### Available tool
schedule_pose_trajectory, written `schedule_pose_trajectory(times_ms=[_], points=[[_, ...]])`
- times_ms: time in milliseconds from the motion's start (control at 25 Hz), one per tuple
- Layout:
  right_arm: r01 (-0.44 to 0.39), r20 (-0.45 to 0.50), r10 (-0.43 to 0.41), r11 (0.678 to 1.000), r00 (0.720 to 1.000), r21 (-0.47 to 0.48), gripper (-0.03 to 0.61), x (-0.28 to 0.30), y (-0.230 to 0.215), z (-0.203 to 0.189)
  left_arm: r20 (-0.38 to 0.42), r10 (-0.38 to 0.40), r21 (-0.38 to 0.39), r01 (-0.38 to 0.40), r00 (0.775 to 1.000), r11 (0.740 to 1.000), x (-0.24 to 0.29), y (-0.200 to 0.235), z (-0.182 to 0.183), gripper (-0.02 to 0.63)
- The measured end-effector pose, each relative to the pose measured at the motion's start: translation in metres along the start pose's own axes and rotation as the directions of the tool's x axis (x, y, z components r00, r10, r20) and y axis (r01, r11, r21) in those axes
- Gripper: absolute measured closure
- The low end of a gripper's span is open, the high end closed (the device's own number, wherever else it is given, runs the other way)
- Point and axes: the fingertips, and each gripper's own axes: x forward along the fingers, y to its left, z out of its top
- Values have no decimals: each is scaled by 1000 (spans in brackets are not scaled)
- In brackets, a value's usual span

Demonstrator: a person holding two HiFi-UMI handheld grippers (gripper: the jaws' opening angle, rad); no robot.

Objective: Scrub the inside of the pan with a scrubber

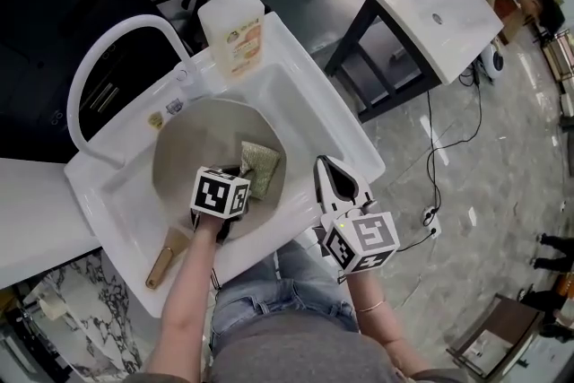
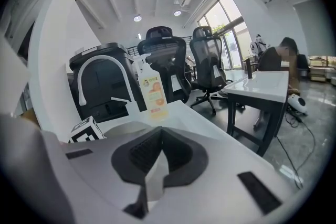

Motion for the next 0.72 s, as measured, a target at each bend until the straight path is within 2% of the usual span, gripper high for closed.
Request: schedule_pose_trajectory(times_ms=[160,320,400,560,720], points=[[-9,-7,9,1000,1000,-6,568,9,4,2,-11,131,57,-131,991,990,-1,24,-2,551],[-29,-15,29,999,999,-14,568,16,11,4,-1,154,37,-154,988,987,-4,36,-3,551],[-40,-17,39,999,999,-19,568,19,15,4,6,192,27,-192,981,981,-7,45,-1,551],[-57,-18,56,998,998,-26,568,24,21,7,9,289,16,-289,957,957,-17,69,1,551],[-66,-21,65,997,998,-30,568,26,24,7,0,405,44,-404,914,914,-34,96,1,551]])
